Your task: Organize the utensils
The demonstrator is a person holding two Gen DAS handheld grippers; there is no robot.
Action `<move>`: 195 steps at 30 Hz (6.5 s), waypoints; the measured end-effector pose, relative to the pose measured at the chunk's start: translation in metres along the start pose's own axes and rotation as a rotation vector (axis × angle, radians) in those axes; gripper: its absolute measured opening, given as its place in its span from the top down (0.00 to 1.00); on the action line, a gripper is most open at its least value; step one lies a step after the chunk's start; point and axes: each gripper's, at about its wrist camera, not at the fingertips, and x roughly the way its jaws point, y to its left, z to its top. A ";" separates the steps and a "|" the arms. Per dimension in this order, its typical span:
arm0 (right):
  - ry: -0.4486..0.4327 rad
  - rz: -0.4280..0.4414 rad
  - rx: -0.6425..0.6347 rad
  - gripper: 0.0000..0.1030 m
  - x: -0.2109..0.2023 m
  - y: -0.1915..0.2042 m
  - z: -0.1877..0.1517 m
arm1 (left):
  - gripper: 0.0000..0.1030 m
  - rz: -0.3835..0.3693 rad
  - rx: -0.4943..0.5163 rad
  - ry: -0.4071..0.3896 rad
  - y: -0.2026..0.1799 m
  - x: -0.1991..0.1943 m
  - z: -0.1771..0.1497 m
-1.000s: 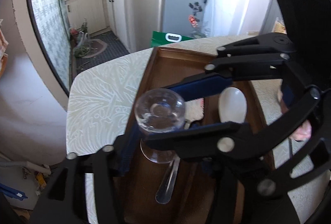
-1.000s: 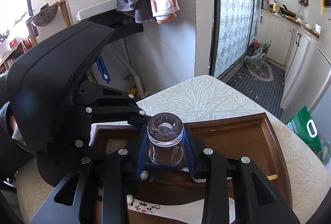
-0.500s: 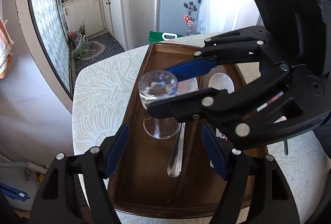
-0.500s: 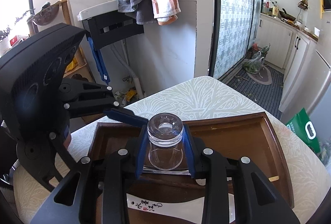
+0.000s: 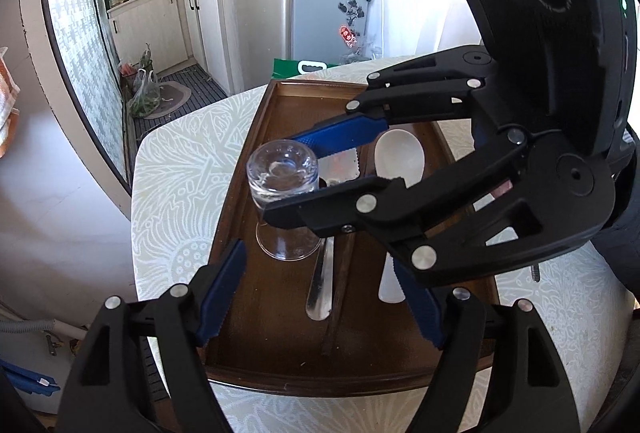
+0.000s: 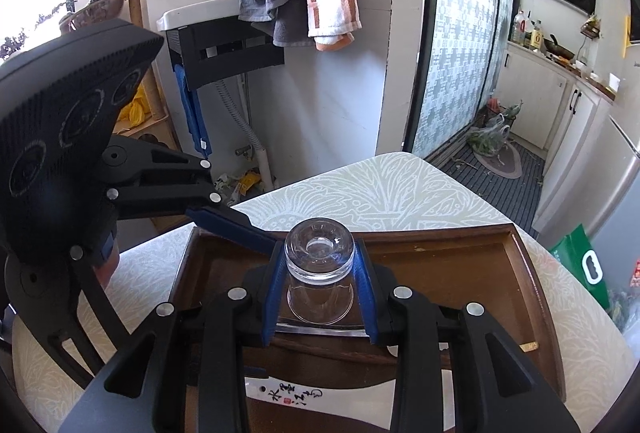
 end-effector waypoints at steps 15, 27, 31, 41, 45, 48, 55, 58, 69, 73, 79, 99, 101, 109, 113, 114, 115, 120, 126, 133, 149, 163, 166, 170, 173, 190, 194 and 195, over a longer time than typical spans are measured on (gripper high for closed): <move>-0.018 0.003 0.121 0.18 -0.089 -0.021 -0.021 | 0.15 -0.047 0.065 -0.036 -0.055 -0.028 -0.012; 0.017 -0.218 0.213 0.18 -0.203 -0.070 -0.107 | 0.11 -0.153 0.228 -0.038 -0.166 -0.008 0.006; 0.087 -0.218 0.364 0.29 -0.199 -0.091 -0.145 | 0.11 -0.166 0.212 -0.022 -0.186 0.011 0.018; 0.110 -0.233 0.452 0.53 -0.174 -0.104 -0.176 | 0.11 -0.183 0.158 -0.018 -0.207 0.045 0.024; 0.096 -0.199 0.526 0.54 -0.169 -0.112 -0.186 | 0.11 -0.165 0.113 0.003 -0.205 0.056 0.025; 0.088 -0.187 0.560 0.55 -0.165 -0.118 -0.195 | 0.11 -0.187 0.095 -0.001 -0.202 0.057 0.023; 0.051 -0.129 0.603 0.64 -0.164 -0.125 -0.202 | 0.11 -0.193 0.100 0.006 -0.202 0.060 0.017; 0.043 -0.118 0.596 0.68 -0.164 -0.122 -0.200 | 0.11 -0.186 0.103 -0.012 -0.202 0.057 0.018; 0.064 -0.094 0.617 0.80 -0.154 -0.125 -0.207 | 0.11 -0.176 0.117 -0.021 -0.207 0.057 0.017; 0.057 -0.084 0.640 0.89 -0.155 -0.129 -0.209 | 0.11 -0.177 0.127 -0.019 -0.209 0.057 0.016; 0.034 -0.070 0.666 0.92 -0.158 -0.130 -0.209 | 0.11 -0.177 0.125 -0.010 -0.210 0.059 0.016; -0.111 0.047 0.681 0.98 -0.202 -0.118 -0.188 | 0.41 -0.169 0.110 0.016 -0.207 0.062 0.013; -0.117 0.038 0.667 0.98 -0.207 -0.115 -0.186 | 0.49 -0.170 0.100 0.026 -0.204 0.064 0.013; -0.115 0.020 0.650 0.98 -0.209 -0.114 -0.186 | 0.70 -0.169 0.090 0.034 -0.200 0.063 0.011; -0.113 0.014 0.649 0.98 -0.208 -0.114 -0.186 | 0.90 -0.180 0.095 0.035 -0.201 0.063 0.013; -0.112 0.014 0.648 0.98 -0.208 -0.114 -0.186 | 0.90 -0.179 0.099 0.034 -0.202 0.062 0.014; -0.113 0.013 0.648 0.98 -0.208 -0.114 -0.186 | 0.90 -0.175 0.103 0.032 -0.202 0.062 0.014; -0.116 0.002 0.642 0.98 -0.210 -0.112 -0.183 | 0.90 -0.172 0.110 0.024 -0.203 0.057 0.015; -0.129 -0.006 0.642 0.98 -0.218 -0.111 -0.170 | 0.90 -0.170 0.118 -0.008 -0.201 0.038 0.022; -0.126 -0.001 0.595 0.98 -0.207 -0.099 -0.127 | 0.90 -0.140 0.111 -0.036 -0.175 0.018 0.027; -0.078 0.102 0.606 0.98 -0.100 -0.109 -0.057 | 0.90 -0.023 0.041 -0.006 -0.070 0.013 0.021; 0.002 0.106 0.641 0.95 -0.040 -0.119 -0.053 | 0.89 0.004 0.007 0.035 -0.029 0.031 0.015; 0.019 0.108 0.644 0.94 -0.035 -0.120 -0.056 | 0.89 -0.001 0.006 0.033 -0.028 0.031 0.017; 0.032 0.098 0.648 0.91 -0.033 -0.120 -0.057 | 0.77 0.017 0.016 0.025 -0.030 0.030 0.018; 0.021 0.090 0.651 0.74 -0.036 -0.121 -0.056 | 0.59 0.023 0.014 -0.003 -0.030 0.026 0.018; -0.085 -0.168 0.519 0.13 -0.131 -0.072 -0.069 | 0.06 0.082 -0.061 -0.152 -0.072 -0.031 0.007; -0.109 -0.265 0.492 0.07 -0.167 -0.050 -0.093 | 0.05 0.142 -0.112 -0.180 -0.100 -0.040 -0.003; -0.115 -0.290 0.488 0.05 -0.175 -0.045 -0.100 | 0.05 0.157 -0.110 -0.186 -0.108 -0.042 -0.005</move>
